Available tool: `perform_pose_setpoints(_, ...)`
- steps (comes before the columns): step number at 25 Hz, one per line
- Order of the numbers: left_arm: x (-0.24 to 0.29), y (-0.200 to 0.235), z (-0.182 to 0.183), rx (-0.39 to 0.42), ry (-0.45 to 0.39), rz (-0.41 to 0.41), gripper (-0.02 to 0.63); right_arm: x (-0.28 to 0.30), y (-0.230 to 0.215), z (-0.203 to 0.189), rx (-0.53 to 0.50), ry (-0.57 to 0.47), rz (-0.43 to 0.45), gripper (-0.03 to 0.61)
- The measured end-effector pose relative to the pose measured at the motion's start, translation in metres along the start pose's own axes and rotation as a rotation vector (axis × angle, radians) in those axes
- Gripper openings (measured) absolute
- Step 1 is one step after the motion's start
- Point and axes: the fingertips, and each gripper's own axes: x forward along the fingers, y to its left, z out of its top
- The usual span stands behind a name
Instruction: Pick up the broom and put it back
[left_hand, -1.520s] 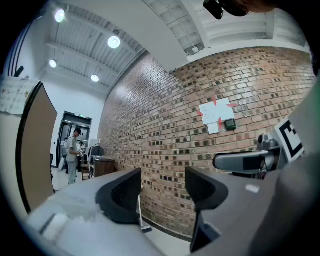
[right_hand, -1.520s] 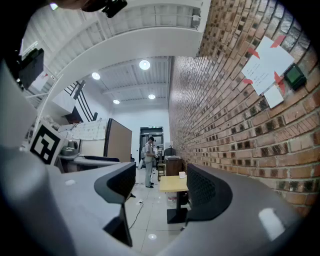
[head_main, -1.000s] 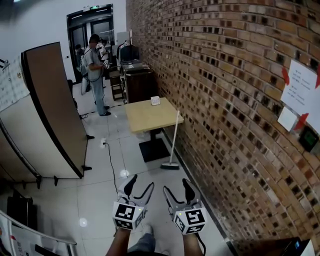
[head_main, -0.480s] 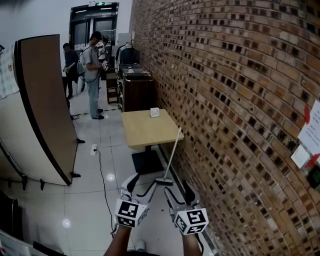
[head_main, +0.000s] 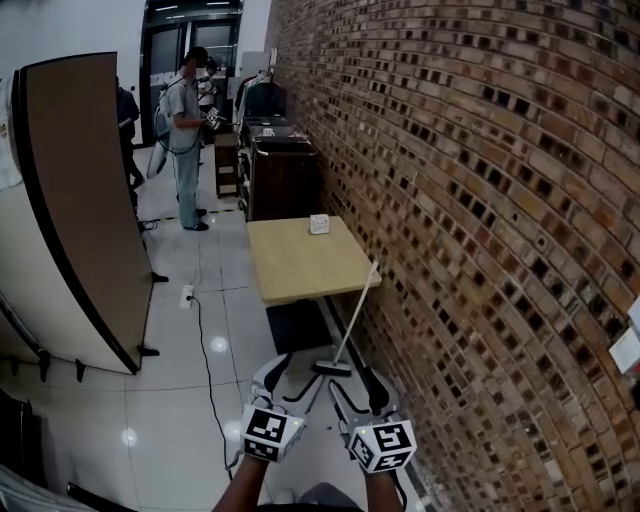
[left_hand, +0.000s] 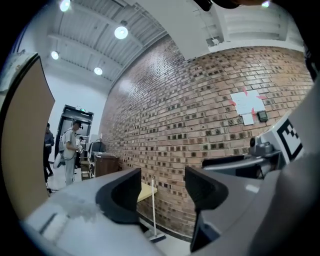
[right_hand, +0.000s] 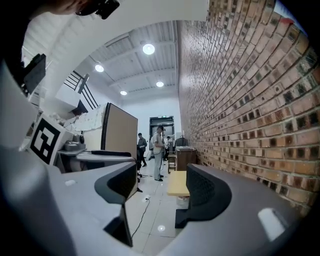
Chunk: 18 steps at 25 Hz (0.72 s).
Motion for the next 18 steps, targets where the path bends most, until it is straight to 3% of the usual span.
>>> perform_pose_setpoints(9,0.082,0.061,-0.013,-0.008,0.041,0.074,0.275,0.096,-0.068,-0.006,0.035,0.025,0.031,0.314)
perform_pose_setpoints(15,0.156,0.099,0.021,0.020,-0.019,0.135,0.264,0.172,-0.121,0.040,0.023,-0.070,0.094,0.311)
perform_pose_setpoints(18,0.191,0.112,0.025,0.024,-0.009,0.149,0.264,0.200,-0.144,0.049,0.028,-0.090,0.122,0.310)
